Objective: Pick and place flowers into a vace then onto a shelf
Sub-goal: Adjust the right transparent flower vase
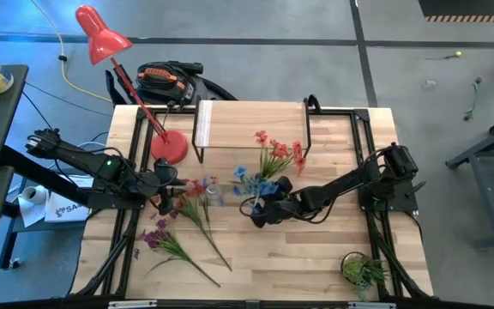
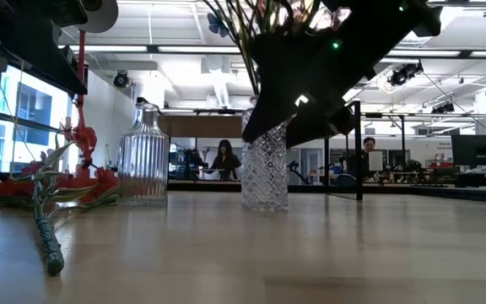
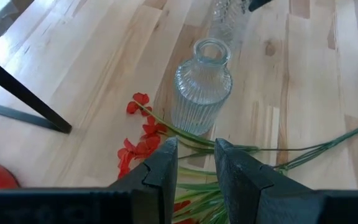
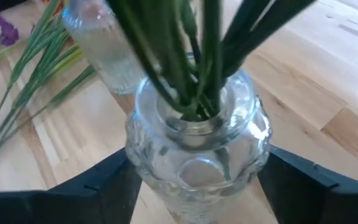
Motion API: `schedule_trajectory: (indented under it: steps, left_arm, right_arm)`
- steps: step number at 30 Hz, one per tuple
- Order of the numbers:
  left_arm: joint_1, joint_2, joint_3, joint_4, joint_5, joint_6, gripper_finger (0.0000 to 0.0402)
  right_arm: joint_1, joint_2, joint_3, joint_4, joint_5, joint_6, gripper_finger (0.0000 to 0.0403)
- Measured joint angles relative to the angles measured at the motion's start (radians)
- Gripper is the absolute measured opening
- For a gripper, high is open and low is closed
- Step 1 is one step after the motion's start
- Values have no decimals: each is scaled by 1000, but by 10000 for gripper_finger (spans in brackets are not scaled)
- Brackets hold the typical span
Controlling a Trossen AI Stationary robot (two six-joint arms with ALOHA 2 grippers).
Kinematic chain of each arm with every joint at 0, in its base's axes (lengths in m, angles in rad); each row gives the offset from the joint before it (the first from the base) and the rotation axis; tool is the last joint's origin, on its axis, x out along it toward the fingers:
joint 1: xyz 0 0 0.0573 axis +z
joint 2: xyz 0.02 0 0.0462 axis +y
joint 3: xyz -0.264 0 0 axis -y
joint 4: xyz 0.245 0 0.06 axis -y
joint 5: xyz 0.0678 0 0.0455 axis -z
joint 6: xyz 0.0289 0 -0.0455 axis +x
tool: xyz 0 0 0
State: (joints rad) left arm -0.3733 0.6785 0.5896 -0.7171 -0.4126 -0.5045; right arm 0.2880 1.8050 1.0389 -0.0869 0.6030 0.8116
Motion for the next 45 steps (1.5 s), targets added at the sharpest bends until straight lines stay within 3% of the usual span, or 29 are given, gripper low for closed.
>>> schedule_trajectory:
  steps: [5, 16, 23, 32, 45]
  left_arm:
    - [0, 0, 0, 0, 0, 0, 140]
    - [0, 0, 0, 1, 1, 1, 140]
    - [0, 0, 0, 5, 2, 0, 140]
    - [0, 0, 0, 12, 2, -27, 140]
    - [0, 0, 0, 9, 2, -29, 140]
  right_arm:
    - [23, 0, 0, -22, 39, 96, 242]
    - [167, -4, 4, -245, 156, 437, 255]
    - [213, -20, 5, -395, 147, 468, 248]
    - [215, -96, -2, -778, 138, 496, 253]
    - [207, -101, -55, -723, 115, 555, 263]
